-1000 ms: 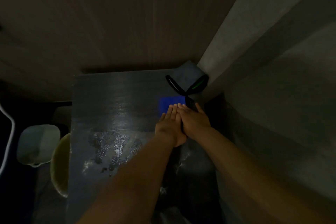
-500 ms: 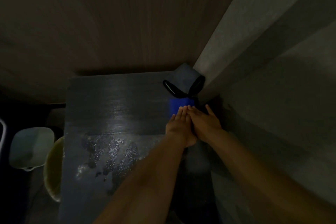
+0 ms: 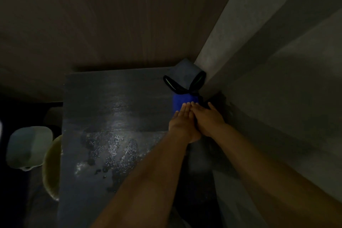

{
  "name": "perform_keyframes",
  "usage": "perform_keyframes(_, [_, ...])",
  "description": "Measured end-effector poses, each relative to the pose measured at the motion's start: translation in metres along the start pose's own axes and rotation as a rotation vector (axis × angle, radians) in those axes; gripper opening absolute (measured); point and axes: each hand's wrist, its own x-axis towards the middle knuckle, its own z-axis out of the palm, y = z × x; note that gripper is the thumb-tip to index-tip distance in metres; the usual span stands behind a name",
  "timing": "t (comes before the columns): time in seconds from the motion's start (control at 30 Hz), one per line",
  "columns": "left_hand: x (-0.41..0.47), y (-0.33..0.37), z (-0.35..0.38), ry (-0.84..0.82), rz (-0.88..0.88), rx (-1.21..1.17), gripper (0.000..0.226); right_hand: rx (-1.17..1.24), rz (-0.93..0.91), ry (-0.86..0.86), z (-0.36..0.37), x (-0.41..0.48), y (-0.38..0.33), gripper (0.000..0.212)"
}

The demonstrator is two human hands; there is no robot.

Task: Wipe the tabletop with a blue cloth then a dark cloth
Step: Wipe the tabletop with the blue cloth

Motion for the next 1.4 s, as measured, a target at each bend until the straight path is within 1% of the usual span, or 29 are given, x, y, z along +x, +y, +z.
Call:
perform_keyframes(0.23, [-0.007, 0.0, 0.013, -0.001, 0.007, -0.012, 0.1, 0.022, 0.0, -0.008, 0.01, -0.011, -0.002, 0.067])
perform_keyframes(0.47, [-0.018, 0.003, 0.027, -0.047, -0.001, 0.013, 0.103, 0.067, -0.005, -0.018, 0.024, -0.025, -0.006, 0.067])
perform_keyframes(0.67, [-0.029, 0.005, 0.031, -0.064, 0.0, 0.06, 0.098, 0.076, -0.004, -0.02, 0.035, -0.033, -0.009, 0.069])
perform_keyframes(0.87, [-0.035, 0.005, 0.036, -0.065, 0.009, 0.063, 0.096, 0.098, -0.006, -0.019, 0.04, -0.04, -0.011, 0.07])
perform_keyframes(1.1, [-0.038, 0.003, 0.038, -0.054, 0.032, 0.041, 0.097, 0.106, 0.007, -0.012, 0.043, -0.038, -0.014, 0.067])
perform_keyframes(1.23, [-0.036, -0.006, 0.041, -0.038, 0.055, 0.038, 0.098, 0.111, 0.02, -0.027, 0.043, -0.038, -0.018, 0.07])
perform_keyframes(1.4, [-0.035, -0.008, 0.042, -0.04, 0.063, 0.036, 0.1, 0.115, 0.028, -0.027, 0.041, -0.04, -0.022, 0.069])
